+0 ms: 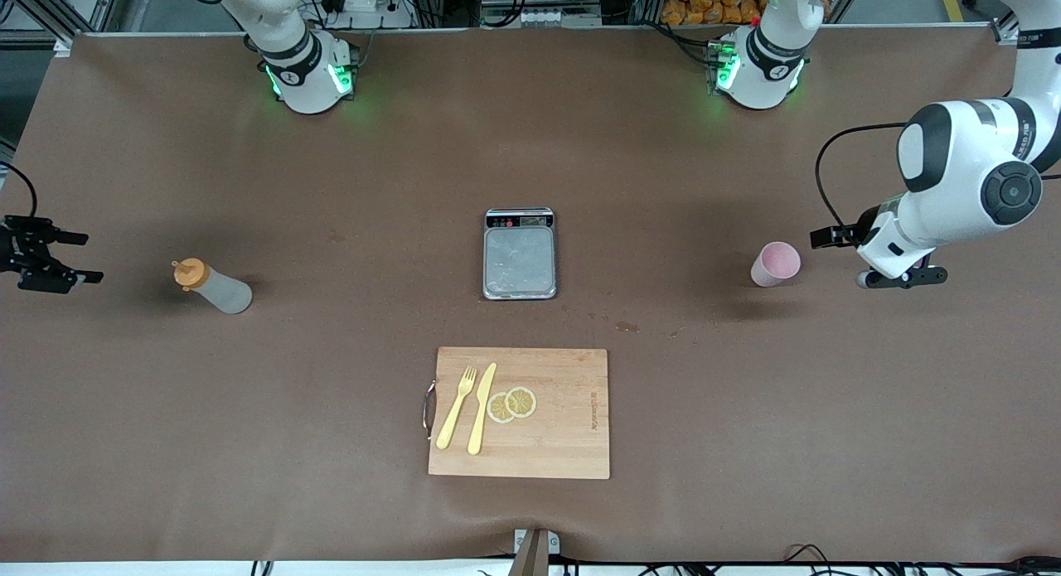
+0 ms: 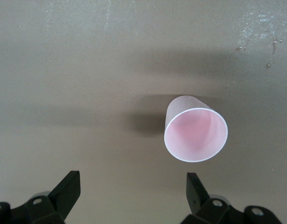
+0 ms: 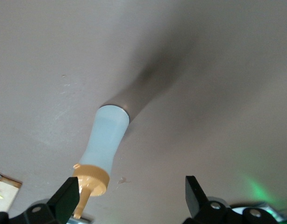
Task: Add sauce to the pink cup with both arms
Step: 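Grasp the pink cup with the left gripper while the right gripper grasps the bottle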
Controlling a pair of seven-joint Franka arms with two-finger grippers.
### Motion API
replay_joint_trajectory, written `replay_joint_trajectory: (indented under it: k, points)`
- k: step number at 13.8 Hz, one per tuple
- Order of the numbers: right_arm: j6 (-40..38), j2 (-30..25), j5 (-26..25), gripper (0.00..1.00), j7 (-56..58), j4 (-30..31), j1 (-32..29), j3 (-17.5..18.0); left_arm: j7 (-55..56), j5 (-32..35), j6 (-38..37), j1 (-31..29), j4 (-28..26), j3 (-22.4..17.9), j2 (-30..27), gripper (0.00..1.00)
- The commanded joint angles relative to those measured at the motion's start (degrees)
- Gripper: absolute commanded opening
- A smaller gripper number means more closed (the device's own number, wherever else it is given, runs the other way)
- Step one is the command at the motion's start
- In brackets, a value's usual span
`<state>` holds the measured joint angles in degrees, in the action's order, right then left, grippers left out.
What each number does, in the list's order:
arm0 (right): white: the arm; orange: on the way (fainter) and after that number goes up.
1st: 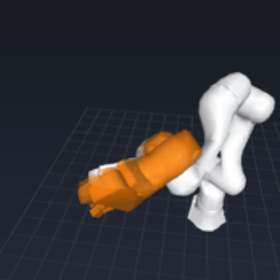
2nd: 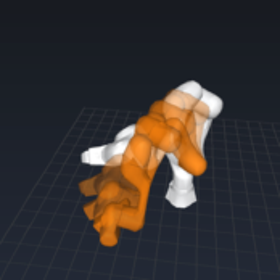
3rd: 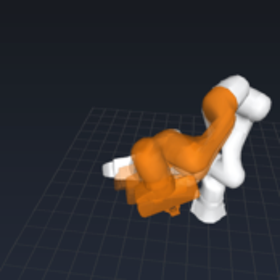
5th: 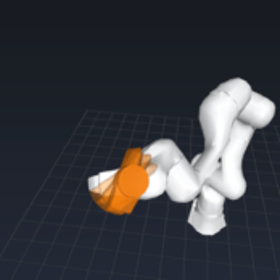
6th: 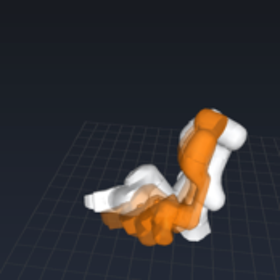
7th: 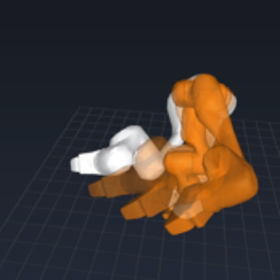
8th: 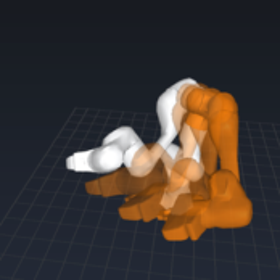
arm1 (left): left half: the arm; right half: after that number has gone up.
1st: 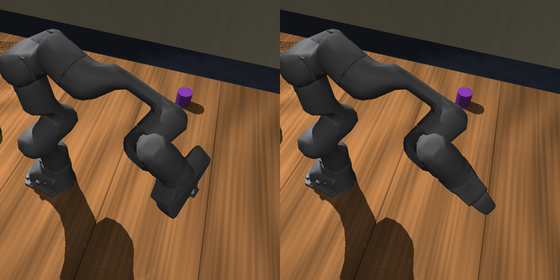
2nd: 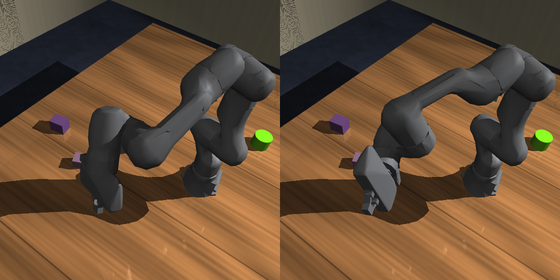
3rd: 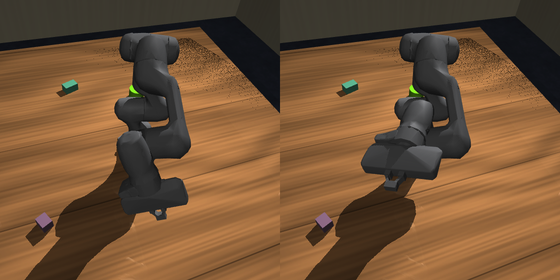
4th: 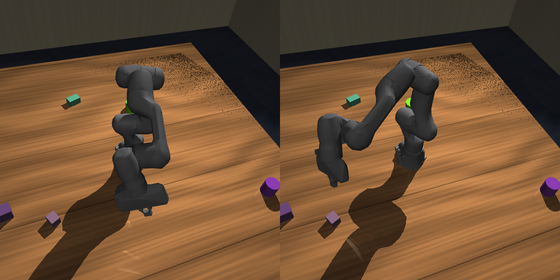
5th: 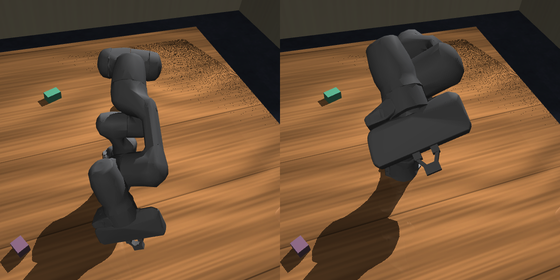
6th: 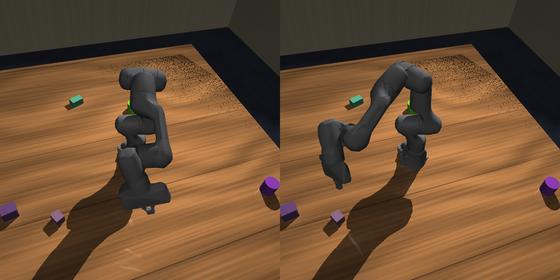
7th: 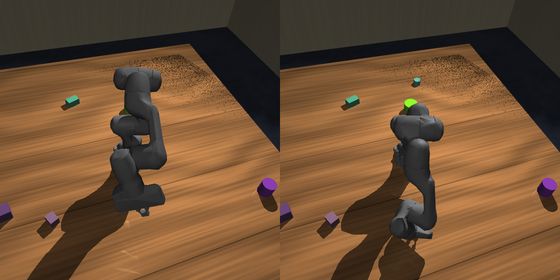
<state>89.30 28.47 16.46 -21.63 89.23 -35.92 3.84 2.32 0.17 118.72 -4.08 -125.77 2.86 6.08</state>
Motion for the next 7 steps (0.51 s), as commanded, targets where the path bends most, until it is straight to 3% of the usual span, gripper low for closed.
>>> replay_joint_trajectory:
  k: [1,7]
  points:
    - [-2.2,3.0,5.3,1.00,-10.4,-1.6,-1.4,1.0,-0.3,0.4,5.3,-0.4,-4.4,0.5,-1.3,1.00]
    - [-1.9,10.6,10.9,1.00,-14.8,-1.7,-3.5,1.0,0.3,0.4,10.4,-0.3,-7.9,0.5,-1.4,1.00]
